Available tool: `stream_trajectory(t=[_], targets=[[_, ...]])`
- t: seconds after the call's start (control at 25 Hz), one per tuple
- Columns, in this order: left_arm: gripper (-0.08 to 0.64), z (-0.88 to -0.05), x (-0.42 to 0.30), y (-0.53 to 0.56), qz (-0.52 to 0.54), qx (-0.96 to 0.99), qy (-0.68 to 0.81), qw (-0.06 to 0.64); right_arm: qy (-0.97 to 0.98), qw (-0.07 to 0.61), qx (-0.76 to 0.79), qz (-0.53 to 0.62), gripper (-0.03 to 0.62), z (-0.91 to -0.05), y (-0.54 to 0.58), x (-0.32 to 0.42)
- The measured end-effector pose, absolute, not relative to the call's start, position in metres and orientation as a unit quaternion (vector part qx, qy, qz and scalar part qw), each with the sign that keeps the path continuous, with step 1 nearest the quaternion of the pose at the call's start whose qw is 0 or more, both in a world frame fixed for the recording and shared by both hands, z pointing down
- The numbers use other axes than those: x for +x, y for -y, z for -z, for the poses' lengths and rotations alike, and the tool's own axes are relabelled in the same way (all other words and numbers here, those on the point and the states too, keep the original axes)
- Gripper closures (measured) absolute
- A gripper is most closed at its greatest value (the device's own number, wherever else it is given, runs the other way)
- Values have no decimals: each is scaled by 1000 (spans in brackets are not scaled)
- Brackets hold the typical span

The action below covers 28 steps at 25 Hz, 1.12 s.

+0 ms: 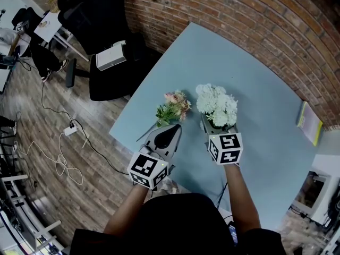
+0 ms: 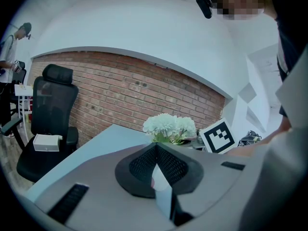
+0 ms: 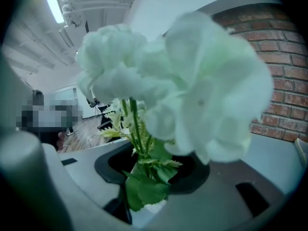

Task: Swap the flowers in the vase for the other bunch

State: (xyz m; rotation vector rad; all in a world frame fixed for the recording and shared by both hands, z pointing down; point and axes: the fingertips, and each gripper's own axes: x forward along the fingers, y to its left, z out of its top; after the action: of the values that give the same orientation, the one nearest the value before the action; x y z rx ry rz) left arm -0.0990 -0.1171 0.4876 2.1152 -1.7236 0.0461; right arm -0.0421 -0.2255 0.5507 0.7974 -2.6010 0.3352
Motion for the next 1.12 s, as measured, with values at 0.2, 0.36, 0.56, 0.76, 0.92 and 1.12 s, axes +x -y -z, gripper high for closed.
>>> stream_trajectory(t=[0.2,0.36,0.56,0.76,0.92,1.12], targets=[[554,-488,-98,118,-16,759,617,207,929,198,288,-121,411,-550,227,-41],[554,-488,-99,117,-14,759,618,206,929,196,289,-120,413,-550,226,-41],[554,-487,-99,118,-14,759,618,206,929,195,291,-117,417,-549,226,-40],[554,-486,-98,116,-12,759,617,205,929,193,296,-113,432,-547,226,-38],[554,-486,-96,117,-12,760,617,204,929,190,297,-112,448,-546,227,-36],[554,-484,-95,116,-11,761,616,203,929,187,298,-110,457,-543,227,-35]])
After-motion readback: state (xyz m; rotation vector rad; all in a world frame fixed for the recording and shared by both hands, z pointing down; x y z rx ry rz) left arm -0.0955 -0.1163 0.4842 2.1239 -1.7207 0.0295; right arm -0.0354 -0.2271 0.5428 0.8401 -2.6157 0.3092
